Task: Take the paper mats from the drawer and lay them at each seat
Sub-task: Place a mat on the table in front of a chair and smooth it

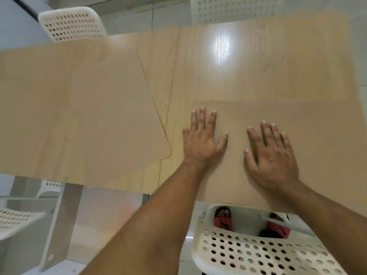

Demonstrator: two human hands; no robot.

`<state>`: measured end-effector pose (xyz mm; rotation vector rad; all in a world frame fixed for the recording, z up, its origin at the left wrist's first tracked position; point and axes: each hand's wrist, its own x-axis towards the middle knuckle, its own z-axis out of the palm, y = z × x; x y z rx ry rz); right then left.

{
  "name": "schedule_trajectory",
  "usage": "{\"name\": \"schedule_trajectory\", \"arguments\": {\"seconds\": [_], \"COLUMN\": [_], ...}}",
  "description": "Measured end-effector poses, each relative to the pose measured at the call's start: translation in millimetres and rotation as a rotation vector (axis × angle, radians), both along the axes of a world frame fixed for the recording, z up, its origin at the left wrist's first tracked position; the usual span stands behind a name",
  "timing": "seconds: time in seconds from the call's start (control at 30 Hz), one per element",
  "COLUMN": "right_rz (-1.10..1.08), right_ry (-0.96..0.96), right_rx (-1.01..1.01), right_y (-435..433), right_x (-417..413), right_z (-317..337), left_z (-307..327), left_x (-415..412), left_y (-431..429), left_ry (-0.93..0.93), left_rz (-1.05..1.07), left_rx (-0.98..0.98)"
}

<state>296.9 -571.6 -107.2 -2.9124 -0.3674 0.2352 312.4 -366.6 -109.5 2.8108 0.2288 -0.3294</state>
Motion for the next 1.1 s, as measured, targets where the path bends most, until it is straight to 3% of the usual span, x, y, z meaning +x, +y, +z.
{"name": "schedule_trajectory", "arguments": {"seconds": [0.37,0.63,0.8,1.1], "right_rz": [-0.008,-0.037,0.137,-0.343], "right_ry": [0.012,0.064,0.092,0.112], "right_rx": [-0.013,0.033,-0.03,-0.13], "right_y": [0,6,1,-130], "right_x": [1,14,53,62], "right_z": [-2,6,7,7], "left_z": [5,14,11,16], "left_x": [-34,3,2,4], "left_y": [-38,-56,-57,-58], "left_ry": [0.047,0.112,0.096,0.122], "left_rz": [-0.041,-0.034,-0.009,-0.026], "left_rx": [-0.059,-0.012,0.002,0.028]}}
